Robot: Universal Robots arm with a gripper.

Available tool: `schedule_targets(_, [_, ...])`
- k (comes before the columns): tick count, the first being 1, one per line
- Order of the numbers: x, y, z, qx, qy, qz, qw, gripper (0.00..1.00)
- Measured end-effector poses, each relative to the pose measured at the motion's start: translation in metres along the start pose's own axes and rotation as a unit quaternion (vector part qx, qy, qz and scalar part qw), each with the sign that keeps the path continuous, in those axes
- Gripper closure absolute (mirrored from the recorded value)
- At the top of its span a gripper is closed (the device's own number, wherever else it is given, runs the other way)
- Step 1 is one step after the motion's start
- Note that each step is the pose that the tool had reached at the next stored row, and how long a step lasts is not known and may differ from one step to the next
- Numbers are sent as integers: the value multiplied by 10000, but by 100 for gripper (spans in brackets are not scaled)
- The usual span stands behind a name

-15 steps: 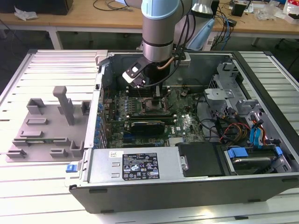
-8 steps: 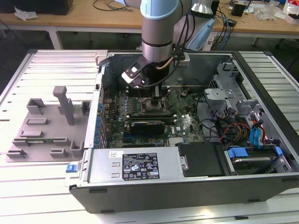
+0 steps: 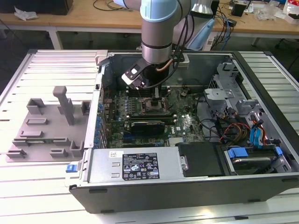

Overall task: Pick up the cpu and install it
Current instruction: 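Place the cpu into insertion slot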

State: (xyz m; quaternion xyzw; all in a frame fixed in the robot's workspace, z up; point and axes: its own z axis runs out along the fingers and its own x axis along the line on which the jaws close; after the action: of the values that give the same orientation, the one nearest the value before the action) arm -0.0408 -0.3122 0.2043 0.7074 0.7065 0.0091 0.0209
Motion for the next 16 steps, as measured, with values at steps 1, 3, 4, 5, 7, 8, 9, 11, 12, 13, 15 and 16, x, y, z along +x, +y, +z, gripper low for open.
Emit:
schedule_targets(1, [0, 0, 1, 0, 0, 1, 10000, 89])
schedule_targets(3, [1, 6, 4, -2, 2, 1, 10000, 89])
schedule_targets(4, [0, 6, 3, -2, 2, 0, 10000, 89])
schedule_targets(5, [0, 6, 3, -1, 2, 0, 10000, 89])
schedule_targets(7, [0, 6, 3, -1, 2, 0, 10000, 89])
schedule_targets(8, [0, 7, -4, -2, 3, 0, 10000, 89])
schedule_targets(9, [2, 9, -24, -5, 7, 0, 10000, 89])
schedule_targets(11, [-1, 10, -77, -2, 2, 0, 10000, 89])
schedule_targets(12, [-1, 11, -98, -1, 2, 0, 10000, 89])
schedule_targets(13, [-2, 12, -120, -1, 1, 0, 10000, 89])
schedule_targets(15, [-3, 14, -182, -1, 2, 0, 10000, 89])
schedule_targets(16, [-4, 17, -246, -1, 2, 0, 10000, 89])
